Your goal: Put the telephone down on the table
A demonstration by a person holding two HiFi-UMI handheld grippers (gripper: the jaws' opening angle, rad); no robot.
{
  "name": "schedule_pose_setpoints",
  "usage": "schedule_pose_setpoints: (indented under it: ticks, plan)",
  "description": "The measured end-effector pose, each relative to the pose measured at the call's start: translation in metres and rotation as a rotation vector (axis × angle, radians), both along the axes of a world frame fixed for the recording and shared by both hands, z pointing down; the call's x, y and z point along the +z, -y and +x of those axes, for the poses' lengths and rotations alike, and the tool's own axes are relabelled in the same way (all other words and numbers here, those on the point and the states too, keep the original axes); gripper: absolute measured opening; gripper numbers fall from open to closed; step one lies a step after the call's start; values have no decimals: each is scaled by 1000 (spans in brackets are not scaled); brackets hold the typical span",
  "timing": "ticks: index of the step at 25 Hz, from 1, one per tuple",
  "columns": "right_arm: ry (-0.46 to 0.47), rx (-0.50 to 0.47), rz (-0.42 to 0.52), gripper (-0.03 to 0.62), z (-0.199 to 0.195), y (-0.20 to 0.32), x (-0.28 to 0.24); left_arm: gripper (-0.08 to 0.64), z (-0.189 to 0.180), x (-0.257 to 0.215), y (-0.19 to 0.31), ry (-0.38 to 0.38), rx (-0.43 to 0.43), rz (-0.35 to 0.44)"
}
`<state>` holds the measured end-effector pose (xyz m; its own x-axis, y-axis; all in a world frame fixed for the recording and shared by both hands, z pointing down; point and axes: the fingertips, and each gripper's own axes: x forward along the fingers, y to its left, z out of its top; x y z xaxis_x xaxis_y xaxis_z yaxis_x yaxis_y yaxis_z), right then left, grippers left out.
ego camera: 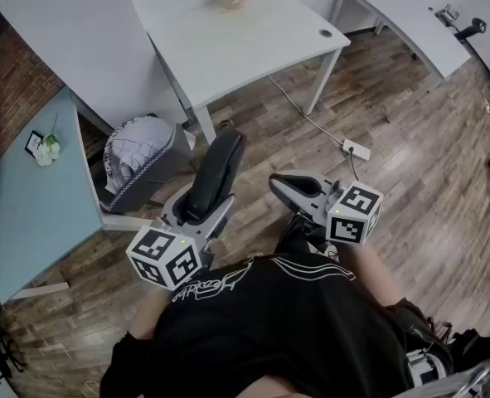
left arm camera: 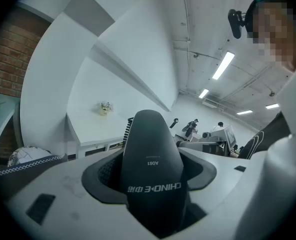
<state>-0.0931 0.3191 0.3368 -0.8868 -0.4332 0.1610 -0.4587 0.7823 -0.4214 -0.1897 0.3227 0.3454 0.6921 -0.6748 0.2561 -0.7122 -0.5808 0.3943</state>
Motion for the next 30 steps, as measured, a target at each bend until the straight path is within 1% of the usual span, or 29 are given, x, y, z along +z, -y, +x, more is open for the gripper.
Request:
schedule_pose_setpoints:
  ticks: [5, 10, 15, 22, 30]
  plan:
    - [-4, -3, 8, 38, 6, 7, -2, 288, 8, 0, 8, 10, -4, 5]
    - [-3, -4, 11, 38, 16, 19, 2, 288, 17, 5, 23, 8, -9, -13]
    - [13, -5, -7, 38, 29, 42, 5, 288, 30, 7, 45, 11, -19, -22]
    - [31, -14, -52, 39, 61, 106, 12, 288, 56, 13, 101, 15, -60, -47]
    - [54, -48, -79, 40, 117, 205, 12, 288, 116, 17, 201, 22, -109, -89]
